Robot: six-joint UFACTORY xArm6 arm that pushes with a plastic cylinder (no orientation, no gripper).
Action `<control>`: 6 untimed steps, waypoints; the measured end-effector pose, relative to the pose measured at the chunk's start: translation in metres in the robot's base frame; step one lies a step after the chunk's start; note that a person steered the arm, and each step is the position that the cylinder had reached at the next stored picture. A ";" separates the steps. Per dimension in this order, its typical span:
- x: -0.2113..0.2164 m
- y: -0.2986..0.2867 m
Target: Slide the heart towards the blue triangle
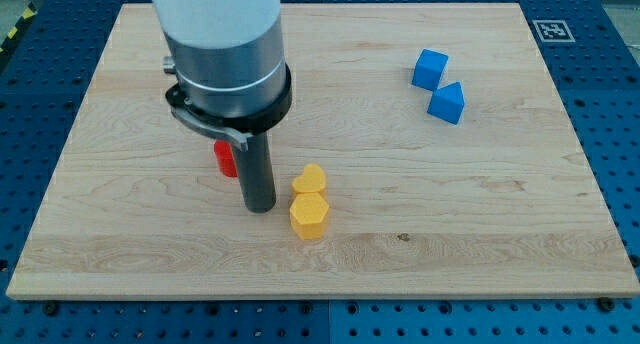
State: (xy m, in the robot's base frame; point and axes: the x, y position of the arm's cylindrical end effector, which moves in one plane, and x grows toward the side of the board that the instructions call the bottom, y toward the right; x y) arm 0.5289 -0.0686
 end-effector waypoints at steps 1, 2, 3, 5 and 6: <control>0.000 0.005; 0.000 0.027; 0.000 0.059; -0.010 0.087; -0.010 0.099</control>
State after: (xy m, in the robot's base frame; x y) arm 0.5188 0.0301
